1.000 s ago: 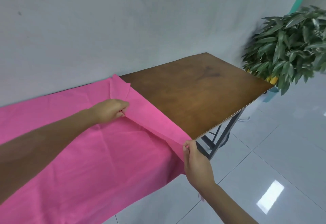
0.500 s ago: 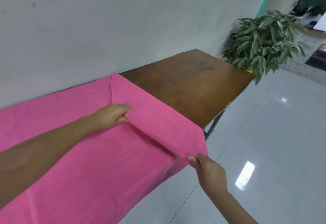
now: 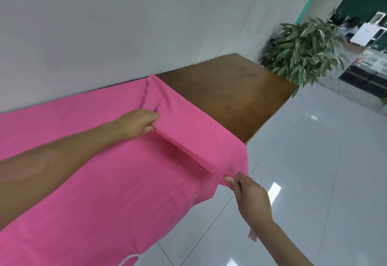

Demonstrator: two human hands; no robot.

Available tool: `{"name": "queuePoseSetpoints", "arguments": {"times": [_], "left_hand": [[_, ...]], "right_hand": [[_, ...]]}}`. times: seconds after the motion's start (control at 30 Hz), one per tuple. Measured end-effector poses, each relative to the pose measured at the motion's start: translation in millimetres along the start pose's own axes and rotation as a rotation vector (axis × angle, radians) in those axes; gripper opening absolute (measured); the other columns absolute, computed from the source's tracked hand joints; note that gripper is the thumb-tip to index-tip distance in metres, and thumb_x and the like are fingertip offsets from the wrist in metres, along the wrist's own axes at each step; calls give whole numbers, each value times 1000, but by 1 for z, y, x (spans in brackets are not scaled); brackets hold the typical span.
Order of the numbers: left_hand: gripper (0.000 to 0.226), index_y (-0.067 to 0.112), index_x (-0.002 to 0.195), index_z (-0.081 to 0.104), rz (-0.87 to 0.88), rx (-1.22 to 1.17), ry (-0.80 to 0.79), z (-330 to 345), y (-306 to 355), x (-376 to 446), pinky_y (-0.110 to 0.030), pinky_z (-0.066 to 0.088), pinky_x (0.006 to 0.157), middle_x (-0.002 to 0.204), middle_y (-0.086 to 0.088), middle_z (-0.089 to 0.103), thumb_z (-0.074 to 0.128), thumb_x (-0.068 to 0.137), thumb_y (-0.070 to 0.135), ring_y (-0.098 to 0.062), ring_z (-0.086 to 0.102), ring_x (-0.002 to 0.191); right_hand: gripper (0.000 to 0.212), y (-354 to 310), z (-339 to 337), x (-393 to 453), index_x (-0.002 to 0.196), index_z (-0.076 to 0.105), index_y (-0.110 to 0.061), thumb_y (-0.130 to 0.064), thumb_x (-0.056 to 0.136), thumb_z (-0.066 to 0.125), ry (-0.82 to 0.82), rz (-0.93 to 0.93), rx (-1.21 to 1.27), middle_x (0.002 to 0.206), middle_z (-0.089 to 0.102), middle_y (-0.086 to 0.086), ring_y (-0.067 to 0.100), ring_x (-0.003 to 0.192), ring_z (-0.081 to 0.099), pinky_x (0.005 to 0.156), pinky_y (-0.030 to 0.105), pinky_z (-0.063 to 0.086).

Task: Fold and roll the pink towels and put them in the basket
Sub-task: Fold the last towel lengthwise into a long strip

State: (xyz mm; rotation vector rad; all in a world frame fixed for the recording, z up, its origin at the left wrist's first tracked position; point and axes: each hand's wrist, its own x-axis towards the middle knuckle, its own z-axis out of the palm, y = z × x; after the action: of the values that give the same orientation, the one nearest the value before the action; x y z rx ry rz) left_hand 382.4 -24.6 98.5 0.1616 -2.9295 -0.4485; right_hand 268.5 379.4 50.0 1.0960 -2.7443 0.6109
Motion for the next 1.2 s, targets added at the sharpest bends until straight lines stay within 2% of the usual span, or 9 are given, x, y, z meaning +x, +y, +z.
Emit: {"name": "queuePoseSetpoints", "arguments": {"times": [0.07, 0.17, 0.3, 0.43, 0.6, 0.77, 0.87, 1.03, 1.2], "left_hand": [[28, 16, 73, 46, -11, 16, 29, -9, -4, -24, -39, 46, 64, 74, 1, 54, 70, 82, 4, -22, 51, 67], [26, 16, 76, 48, -28, 60, 45, -21, -7, -62, -37, 46, 63, 76, 4, 54, 70, 82, 4, -21, 51, 67], [30, 22, 76, 44, -79, 120, 55, -38, 1, -117, -31, 34, 61, 73, 9, 47, 69, 80, 4, -20, 47, 66], [30, 22, 77, 44, -133, 140, 24, -51, 18, -178, -31, 34, 63, 76, 5, 50, 68, 80, 4, -22, 49, 69], [24, 18, 81, 47, -156, 178, -14, -61, 42, -249, -29, 26, 63, 81, 2, 51, 64, 86, 3, -19, 45, 71], [9, 8, 90, 58, -156, 266, -17, -79, 47, -311, -29, 33, 65, 88, -6, 57, 65, 87, 3, -21, 48, 72], [11, 10, 89, 57, -187, 294, 1, -90, 47, -339, -29, 32, 65, 86, -3, 54, 65, 87, 3, -21, 49, 72], [9, 7, 89, 57, -190, 328, 22, -106, 33, -378, -35, 42, 65, 87, -12, 59, 65, 86, 4, -31, 59, 75], [8, 8, 89, 56, -175, 338, 38, -129, 11, -410, -32, 37, 65, 87, -10, 57, 64, 88, 5, -28, 56, 75]], "right_hand": [[45, -14, -3, -8, 70, 34, -25, -57, 99, 43, -9, -73, 39, 54, 36, -7, 15, 44, 34, 42, 24, 29], [45, -33, -3, -24, 74, 38, -26, -61, 102, 34, -23, -132, 95, 60, 43, -8, 17, 48, 44, 45, 28, 36], [40, -64, -7, -58, 74, 34, -29, -59, 101, 33, -12, -201, 146, 57, 37, -11, 12, 46, 36, 43, 24, 28], [37, -89, -7, -108, 74, 36, -27, -50, 101, 42, -63, -189, 188, 56, 37, -10, 11, 45, 32, 43, 25, 28], [36, -114, -2, -168, 73, 35, -31, -53, 101, 39, -175, -173, 267, 62, 46, -6, 13, 54, 42, 46, 24, 29], [39, -144, 0, -204, 76, 44, -28, -61, 97, 34, -198, -186, 357, 59, 46, -8, 13, 55, 42, 48, 26, 31], [36, -166, -1, -220, 77, 44, -31, -57, 98, 34, -201, -205, 366, 67, 52, -15, 12, 56, 44, 49, 24, 31], [30, -205, -4, -240, 77, 44, -29, -44, 103, 46, -203, -222, 365, 57, 46, -5, 15, 53, 41, 47, 23, 28], [26, -261, -8, -261, 82, 52, -25, -39, 103, 49, -183, -212, 368, 60, 50, -6, 14, 55, 45, 49, 22, 32]]}}
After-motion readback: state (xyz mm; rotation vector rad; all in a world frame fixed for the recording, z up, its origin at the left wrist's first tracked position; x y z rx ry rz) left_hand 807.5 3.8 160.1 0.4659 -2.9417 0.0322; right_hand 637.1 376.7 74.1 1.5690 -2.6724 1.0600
